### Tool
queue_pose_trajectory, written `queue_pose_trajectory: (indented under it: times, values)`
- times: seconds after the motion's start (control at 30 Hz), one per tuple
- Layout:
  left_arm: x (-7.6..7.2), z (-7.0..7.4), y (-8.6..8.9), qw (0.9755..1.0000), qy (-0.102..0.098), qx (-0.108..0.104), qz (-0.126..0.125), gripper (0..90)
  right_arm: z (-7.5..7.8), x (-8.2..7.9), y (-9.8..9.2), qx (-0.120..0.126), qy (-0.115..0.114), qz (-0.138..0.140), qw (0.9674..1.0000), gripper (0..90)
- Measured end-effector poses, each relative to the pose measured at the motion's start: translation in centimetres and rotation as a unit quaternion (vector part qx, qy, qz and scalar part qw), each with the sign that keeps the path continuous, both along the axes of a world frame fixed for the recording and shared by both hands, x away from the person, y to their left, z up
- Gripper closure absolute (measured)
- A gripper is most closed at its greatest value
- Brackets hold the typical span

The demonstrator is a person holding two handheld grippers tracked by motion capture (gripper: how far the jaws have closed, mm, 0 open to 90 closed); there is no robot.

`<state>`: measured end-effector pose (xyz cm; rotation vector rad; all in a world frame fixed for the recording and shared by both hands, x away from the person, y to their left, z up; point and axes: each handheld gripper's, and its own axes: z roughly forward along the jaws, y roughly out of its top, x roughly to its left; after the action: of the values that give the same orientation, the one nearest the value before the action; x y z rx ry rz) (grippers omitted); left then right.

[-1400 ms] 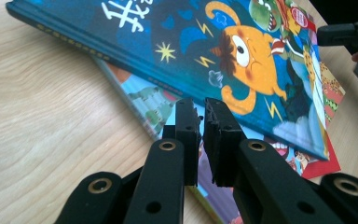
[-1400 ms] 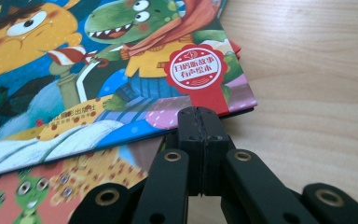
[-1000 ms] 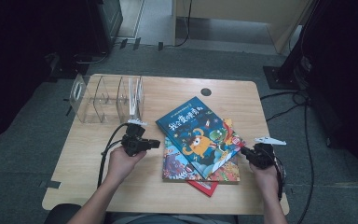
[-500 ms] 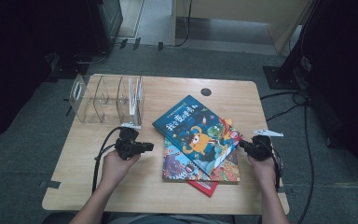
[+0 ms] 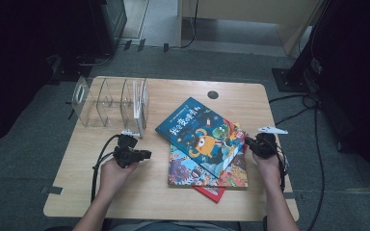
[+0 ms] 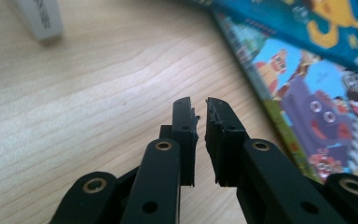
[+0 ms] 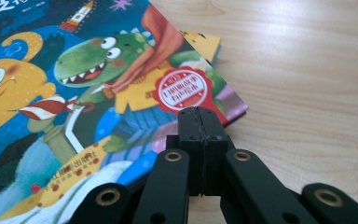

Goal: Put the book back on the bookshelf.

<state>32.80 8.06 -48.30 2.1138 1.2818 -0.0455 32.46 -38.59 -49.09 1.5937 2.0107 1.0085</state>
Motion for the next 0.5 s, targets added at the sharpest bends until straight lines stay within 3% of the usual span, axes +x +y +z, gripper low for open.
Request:
queue_pose_trajectory:
  times: [0.23, 0.33, 0.4, 0.5]
  values:
    - [0.5, -1.7, 0.0, 0.9997, 0.009, 0.022, 0.006, 84.6, 0.2, -0.1, 1.2, 0.019, 0.002, 0.021, 0.9996, 90.0]
    - [0.6, -1.9, 0.1, 0.9998, 0.007, 0.014, 0.008, 89.0, 0.3, -0.3, 2.1, 0.027, 0.001, 0.035, 0.999, 90.0]
    - [0.5, -1.9, 0.3, 0.9998, -0.003, 0.018, 0.007, 89.0, 0.2, -0.5, 2.8, 0.031, 0.006, 0.045, 0.9985, 90.0]
    - [0.3, -2.1, 0.6, 0.9999, -0.009, 0.006, 0.006, 87.0, 0.1, -0.5, 3.7, 0.029, 0.014, 0.06, 0.9977, 90.0]
